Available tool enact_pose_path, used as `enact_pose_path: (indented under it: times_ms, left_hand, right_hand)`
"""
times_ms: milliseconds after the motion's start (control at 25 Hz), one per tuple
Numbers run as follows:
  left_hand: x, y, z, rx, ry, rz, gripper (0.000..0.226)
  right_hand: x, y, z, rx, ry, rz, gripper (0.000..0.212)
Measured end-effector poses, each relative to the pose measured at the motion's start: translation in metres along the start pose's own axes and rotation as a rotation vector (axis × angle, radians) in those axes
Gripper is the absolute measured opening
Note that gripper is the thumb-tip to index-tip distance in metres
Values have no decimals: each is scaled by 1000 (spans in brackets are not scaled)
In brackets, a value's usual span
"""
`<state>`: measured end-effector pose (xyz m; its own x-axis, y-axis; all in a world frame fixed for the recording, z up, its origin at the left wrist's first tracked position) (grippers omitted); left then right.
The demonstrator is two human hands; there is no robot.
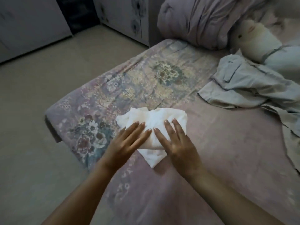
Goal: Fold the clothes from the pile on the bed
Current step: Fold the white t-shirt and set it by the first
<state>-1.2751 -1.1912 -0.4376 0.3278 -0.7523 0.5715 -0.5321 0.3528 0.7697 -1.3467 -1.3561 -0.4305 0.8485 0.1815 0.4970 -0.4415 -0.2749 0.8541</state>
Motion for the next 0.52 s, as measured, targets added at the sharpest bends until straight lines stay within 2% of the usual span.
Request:
enact_pose_path:
  times_ms: [80, 120, 200, 240, 280, 320, 400, 480, 520]
  left_hand:
    - [13, -23, -42, 65, -48, -21, 39]
    - [13, -42, -58, 72, -80, -83, 40]
    - [-7, -79, -63, 82, -179, -247, 50]
    - [-18, -90, -58, 89, -181, -290, 56]
    - [-26, -97, -51, 70, -128, -313, 60]
    - [-25, -96, -43, 29, -34, -350, 61]
    - [-2, -90, -27, -71, 144, -396, 57]
    - [21, -94, -11, -189, 185, -470, 51]
    - [22, -103, -4, -206, 186, -521, 49]
  right_hand:
    - [11, -10, -18, -48, -62, 36, 43]
    - [7, -28, -28, -39, -112, -11, 43]
    - [-10, -64, -42, -17, -193, -234, 39]
    - [-19, -78, -44, -8, -225, -331, 48]
    - [-26, -86, -42, 26, -252, -422, 63]
    - [-29, -87, -39, 40, -290, -442, 69]
    - [-23, -77, -28, 41, -369, -420, 62]
    - [-14, -78, -10, 41, -519, -440, 66]
    - [-11, -83, -4, 56, -572, -520, 69]
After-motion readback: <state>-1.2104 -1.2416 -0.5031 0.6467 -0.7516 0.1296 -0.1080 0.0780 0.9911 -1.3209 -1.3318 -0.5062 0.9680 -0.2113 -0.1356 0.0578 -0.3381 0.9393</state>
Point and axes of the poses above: each hand's wrist, its own x-axis towards the middle knuckle, its own y-axis out of the back of the hand, z = x × y, the point moved 4 cm from there along x, towards the middle knuckle, and after that the axes turned 14 degrees about x, right-handed, at the moved point
